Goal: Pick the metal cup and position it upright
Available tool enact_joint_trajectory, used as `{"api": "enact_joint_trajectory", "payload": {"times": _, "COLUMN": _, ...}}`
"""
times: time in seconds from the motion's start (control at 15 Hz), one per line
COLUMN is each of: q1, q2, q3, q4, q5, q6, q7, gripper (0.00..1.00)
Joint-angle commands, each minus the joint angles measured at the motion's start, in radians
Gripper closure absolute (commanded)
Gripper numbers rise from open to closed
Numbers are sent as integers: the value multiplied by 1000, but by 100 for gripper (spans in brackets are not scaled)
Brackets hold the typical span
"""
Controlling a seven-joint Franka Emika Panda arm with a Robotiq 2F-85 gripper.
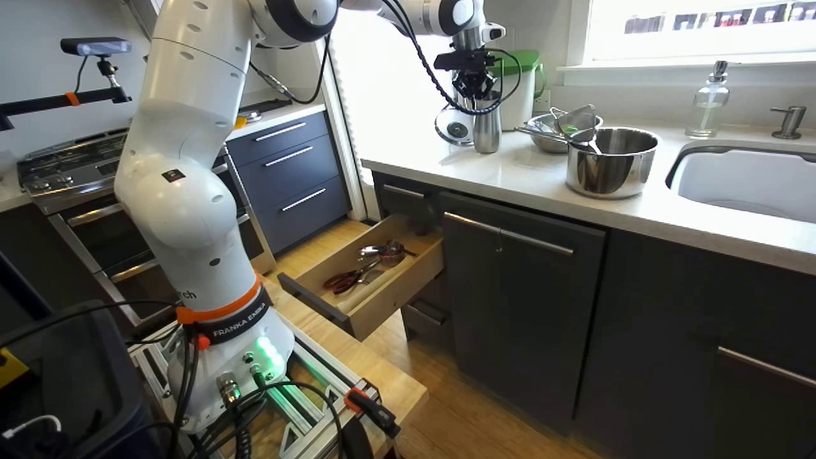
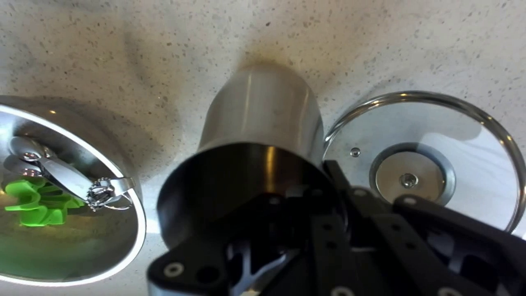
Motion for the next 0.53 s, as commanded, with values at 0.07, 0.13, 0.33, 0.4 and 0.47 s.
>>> {"api": "enact_joint_trajectory", "payload": {"times": 0.07, "q1": 1, "q2": 40, "q3": 2, "q4": 77, "q5": -46, "q6": -61, "q7": -13, "gripper": 99}}
{"api": "enact_joint_trajectory", "payload": {"times": 0.13, "q1": 1, "q2": 44, "q3": 3, "q4": 82, "q5": -49, "q6": -65, "q7": -15, "gripper": 99}}
{"api": "enact_joint_trajectory", "payload": {"times": 0.33, "q1": 4, "q2": 56, "q3": 2, "q4": 92, "q5": -61, "q6": -68, "q7": -21, "gripper": 99}}
{"api": "enact_joint_trajectory", "payload": {"times": 0.4, "q1": 5, "q2": 60, "q3": 2, "q4": 95, "q5": -65, "q6": -69, "q7": -20, "gripper": 99}}
{"api": "enact_joint_trajectory", "payload": {"times": 0.47, "q1": 5, "q2": 63, "q3": 2, "q4": 100, "q5": -68, "q6": -72, "q7": -21, "gripper": 99}}
